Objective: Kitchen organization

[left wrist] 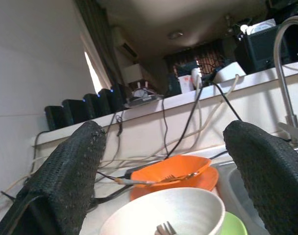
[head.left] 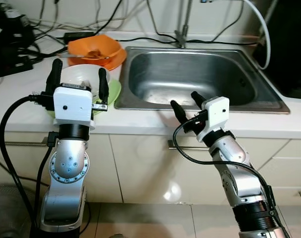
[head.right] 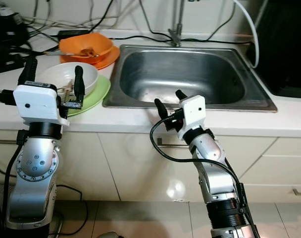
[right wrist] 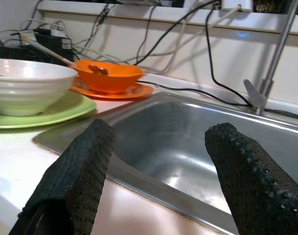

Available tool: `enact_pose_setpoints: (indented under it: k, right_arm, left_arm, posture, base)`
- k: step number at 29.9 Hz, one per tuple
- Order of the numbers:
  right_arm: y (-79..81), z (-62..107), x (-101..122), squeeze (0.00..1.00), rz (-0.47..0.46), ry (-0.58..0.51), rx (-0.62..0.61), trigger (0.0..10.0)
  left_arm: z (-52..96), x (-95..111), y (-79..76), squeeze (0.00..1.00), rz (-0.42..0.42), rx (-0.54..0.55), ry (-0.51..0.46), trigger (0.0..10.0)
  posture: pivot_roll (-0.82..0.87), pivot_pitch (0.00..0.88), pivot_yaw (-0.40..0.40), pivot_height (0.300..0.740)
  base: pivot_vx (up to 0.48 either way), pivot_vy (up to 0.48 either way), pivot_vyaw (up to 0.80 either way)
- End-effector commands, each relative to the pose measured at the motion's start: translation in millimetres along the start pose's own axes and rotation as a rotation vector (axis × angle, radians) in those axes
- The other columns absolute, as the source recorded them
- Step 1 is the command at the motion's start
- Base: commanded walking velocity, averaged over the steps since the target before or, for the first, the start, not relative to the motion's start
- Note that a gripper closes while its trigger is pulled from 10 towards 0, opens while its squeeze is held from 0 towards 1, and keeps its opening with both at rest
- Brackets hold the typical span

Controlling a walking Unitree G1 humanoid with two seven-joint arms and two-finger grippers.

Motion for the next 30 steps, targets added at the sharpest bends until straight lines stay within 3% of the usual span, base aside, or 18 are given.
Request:
enact_pose_setpoints:
  k: [1, 11, 30]
  right_arm:
    - [-1.4, -1.4, 4.9, 0.00, 0.006, -0.017, 0.000, 10.0]
    - [-1.2, -2.2, 5.7, 0.00, 0.000, -0.018, -0.002, 10.0]
    - [3.3, -2.1, 5.8, 0.00, 0.004, -0.021, 0.017, 10.0]
  left_arm:
    - [-3.0, 6.6, -0.9, 0.00, 0.003, 0.000, -0.025, 10.0]
    - [-5.3, 7.3, -2.8, 0.00, 0.045, -0.022, -0.022, 10.0]
    - [-6.2, 5.7, -1.8, 0.00, 0.048, -0.015, -0.009, 10.0]
  posture:
    - [-0.02, 0.000, 0.017, 0.740]
    - [-0.02, 0.000, 0.014, 0.740]
    - [-0.02, 0.000, 0.015, 0.740]
  base:
    - [0.000, 0.000, 0.59]
    - [0.000, 0.000, 0.04]
    - [0.300, 0.000, 0.00]
Point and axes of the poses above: a point about 5 cm out from each wrist's last joint towards the gripper, its own z axis pointing back from the gripper into the wrist, its own x axis along the axis of the wrist's last joint, y = z × x, the point moved 5 cm from there along -z, pointing out of the wrist towards the gripper, and after that the axes turned 8 degrees about -z, right-handed, at the moved point
